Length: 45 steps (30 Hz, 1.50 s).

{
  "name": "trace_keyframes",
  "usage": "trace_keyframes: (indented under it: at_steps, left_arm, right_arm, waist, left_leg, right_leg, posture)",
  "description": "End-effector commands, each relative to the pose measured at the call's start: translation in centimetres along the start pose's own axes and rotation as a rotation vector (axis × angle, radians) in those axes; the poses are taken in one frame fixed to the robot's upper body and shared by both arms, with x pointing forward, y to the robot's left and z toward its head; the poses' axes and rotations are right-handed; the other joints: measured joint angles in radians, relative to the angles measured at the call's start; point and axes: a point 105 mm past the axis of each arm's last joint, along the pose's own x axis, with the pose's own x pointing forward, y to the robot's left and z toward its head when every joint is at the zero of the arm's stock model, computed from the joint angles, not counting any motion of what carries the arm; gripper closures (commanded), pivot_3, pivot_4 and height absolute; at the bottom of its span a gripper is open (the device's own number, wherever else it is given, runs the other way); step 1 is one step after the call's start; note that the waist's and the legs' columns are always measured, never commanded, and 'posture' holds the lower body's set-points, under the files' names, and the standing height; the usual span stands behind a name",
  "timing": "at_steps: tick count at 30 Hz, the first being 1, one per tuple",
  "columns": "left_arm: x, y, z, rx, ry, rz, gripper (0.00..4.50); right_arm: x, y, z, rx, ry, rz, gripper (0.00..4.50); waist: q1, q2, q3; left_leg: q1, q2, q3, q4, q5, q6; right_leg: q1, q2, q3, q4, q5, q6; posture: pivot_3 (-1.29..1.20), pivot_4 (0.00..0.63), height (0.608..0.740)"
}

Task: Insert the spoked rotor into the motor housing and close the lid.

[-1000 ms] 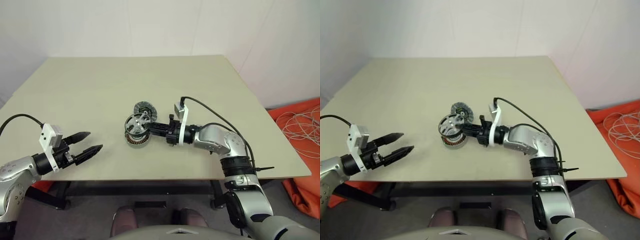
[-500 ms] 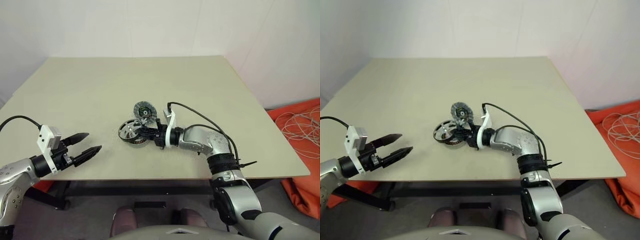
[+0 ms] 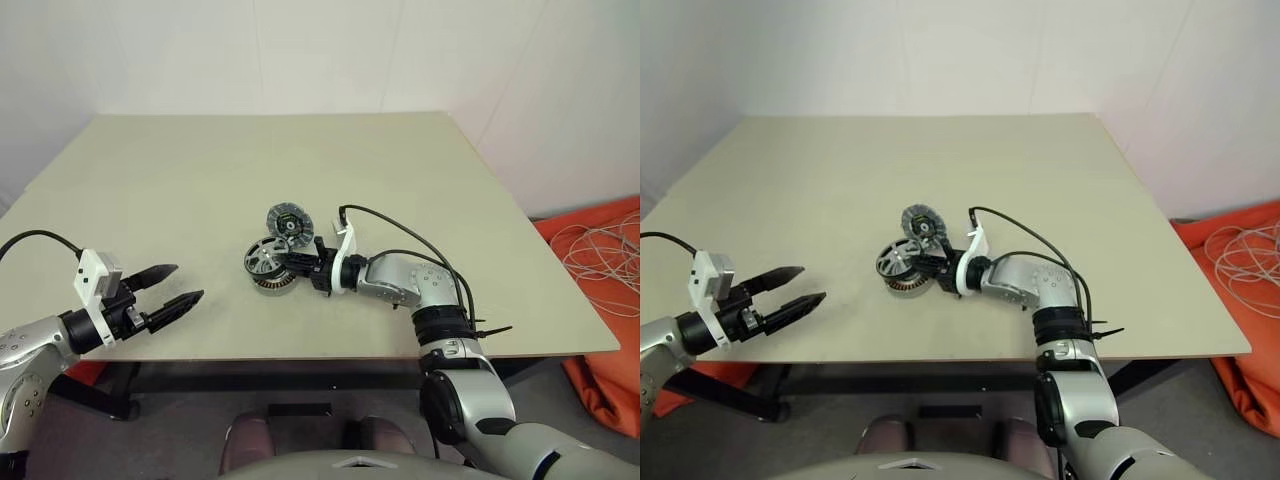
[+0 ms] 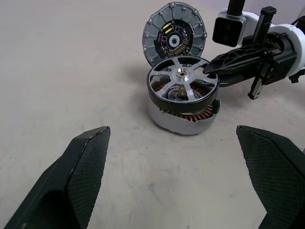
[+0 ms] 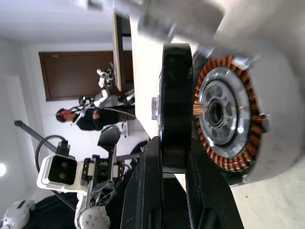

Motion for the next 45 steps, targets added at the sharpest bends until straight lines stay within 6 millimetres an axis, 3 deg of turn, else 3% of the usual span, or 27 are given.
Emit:
trace_keyframes:
  at_steps: [1, 32, 44, 45]
  left_arm:
    - [0.0, 0.1, 1.4, 0.044, -0.037, -0.001, 0.00]
    - [0.4, 0.0, 1.3, 0.041, -0.049, -0.004, 0.00]
    - [0.9, 0.0, 1.3, 0.040, -0.053, -0.016, 0.00]
    - [0.9, 0.1, 1.3, 0.040, -0.052, -0.018, 0.00]
  right_arm:
    - [-0.3, 1.6, 0.7, -0.030, -0.011, 0.053, 4.20]
    - [-0.3, 1.6, 0.4, -0.055, 0.006, 0.047, 4.20]
    - [-1.0, 2.2, 0.6, -0.103, -0.003, 0.044, 0.09]
    - [-1.2, 2.3, 0.7, -0.111, -0.008, 0.046, 0.04]
  waist:
    - [0.000, 0.000, 0.000]
    - [0.000, 0.000, 0.000]
    - [0.001, 0.000, 0.000]
    - [0.001, 0.000, 0.000]
  left_leg:
    - [0.000, 0.000, 0.000, 0.000, 0.000, 0.000]
    - [0.001, 0.000, 0.000, 0.000, 0.001, -0.001]
    - [0.002, 0.000, 0.000, 0.001, 0.001, -0.002]
    - [0.002, 0.000, 0.000, 0.001, 0.001, -0.002]
  right_leg:
    - [0.000, 0.000, 0.000, 0.000, 0.000, 0.000]
    - [0.000, 0.000, 0.000, 0.002, 0.000, 0.000]
    - [0.001, 0.000, 0.000, 0.004, 0.000, 0.000]
    - [0.001, 0.000, 0.000, 0.004, 0.000, 0.000]
  posture:
    - [0.00, 0.000, 0.740]
    - [0.00, 0.000, 0.740]
    - [0.00, 0.000, 0.740]
    - [0.00, 0.000, 0.740]
